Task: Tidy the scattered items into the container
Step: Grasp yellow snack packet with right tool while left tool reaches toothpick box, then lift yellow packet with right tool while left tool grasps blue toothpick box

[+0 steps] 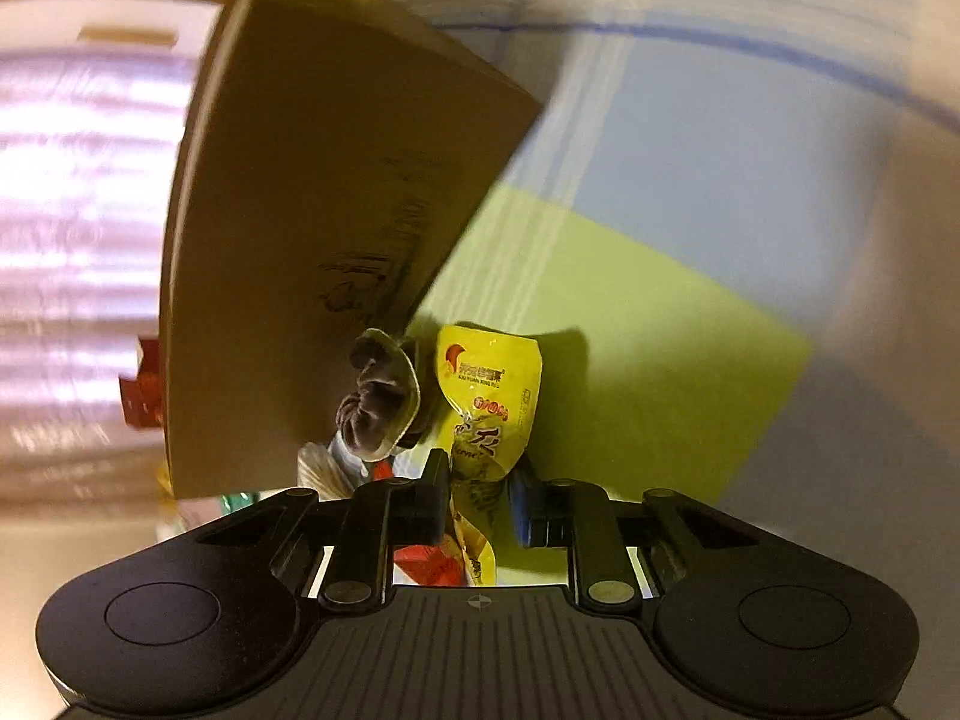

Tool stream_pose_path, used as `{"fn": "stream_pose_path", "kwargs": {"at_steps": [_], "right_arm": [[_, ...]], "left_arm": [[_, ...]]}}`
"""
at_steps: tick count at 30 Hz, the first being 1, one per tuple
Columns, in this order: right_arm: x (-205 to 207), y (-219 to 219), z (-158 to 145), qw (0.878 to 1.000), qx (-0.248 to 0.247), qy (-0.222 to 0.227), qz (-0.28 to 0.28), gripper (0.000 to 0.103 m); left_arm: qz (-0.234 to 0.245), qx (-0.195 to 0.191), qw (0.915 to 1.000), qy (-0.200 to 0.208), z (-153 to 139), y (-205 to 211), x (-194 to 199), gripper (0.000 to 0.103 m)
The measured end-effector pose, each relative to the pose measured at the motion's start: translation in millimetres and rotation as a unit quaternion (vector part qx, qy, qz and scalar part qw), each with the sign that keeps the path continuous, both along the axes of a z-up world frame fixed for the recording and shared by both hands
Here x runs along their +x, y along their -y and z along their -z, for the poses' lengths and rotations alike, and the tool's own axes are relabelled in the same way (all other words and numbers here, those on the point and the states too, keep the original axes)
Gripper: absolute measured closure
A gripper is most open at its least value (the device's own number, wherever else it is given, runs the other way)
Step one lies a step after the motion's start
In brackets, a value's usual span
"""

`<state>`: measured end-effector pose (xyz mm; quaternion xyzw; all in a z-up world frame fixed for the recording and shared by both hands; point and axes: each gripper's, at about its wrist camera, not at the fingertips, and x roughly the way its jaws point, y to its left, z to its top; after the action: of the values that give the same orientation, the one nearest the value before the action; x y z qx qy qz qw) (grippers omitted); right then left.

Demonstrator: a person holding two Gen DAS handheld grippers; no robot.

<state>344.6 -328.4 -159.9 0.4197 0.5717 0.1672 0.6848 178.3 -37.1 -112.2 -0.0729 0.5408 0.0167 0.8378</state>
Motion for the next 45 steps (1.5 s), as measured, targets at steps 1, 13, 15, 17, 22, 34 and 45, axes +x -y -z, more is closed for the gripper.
{"fn": "stream_pose_path", "kwargs": {"at_steps": [1,13,15,17,22,34,45], "right_arm": [[0,3,-2,1.000,-0.005,0.008,-0.005,0.081],[-22,57,-1,1.000,-0.007,0.008,0.001,0.082],[-23,61,-1,1.000,-0.005,0.008,0.004,0.082],[-22,61,-1,1.000,-0.004,0.007,0.009,0.082],[-22,72,-16,1.000,0.002,0.016,0.009,0.082],[-11,82,-43,0.998,0.043,0.042,-0.001,0.082],[11,86,-72,0.994,0.081,0.078,-0.012,0.082]], "left_arm": [[0.000,-0.001,1.0000,0.000,0,0,0,0.047],[-0.006,-0.007,0.9999,-0.008,0,1,15,0.045],[-0.004,-0.004,0.9999,-0.010,1,1,18,0.047],[0.002,0.002,0.9999,-0.010,2,2,19,0.049],[0.021,0.010,0.9997,0.000,-7,6,15,0.050],[0.030,0.018,0.9987,0.038,-46,1,13,0.049],[0.033,0.015,0.9958,0.084,-86,-3,24,0.049]]}}
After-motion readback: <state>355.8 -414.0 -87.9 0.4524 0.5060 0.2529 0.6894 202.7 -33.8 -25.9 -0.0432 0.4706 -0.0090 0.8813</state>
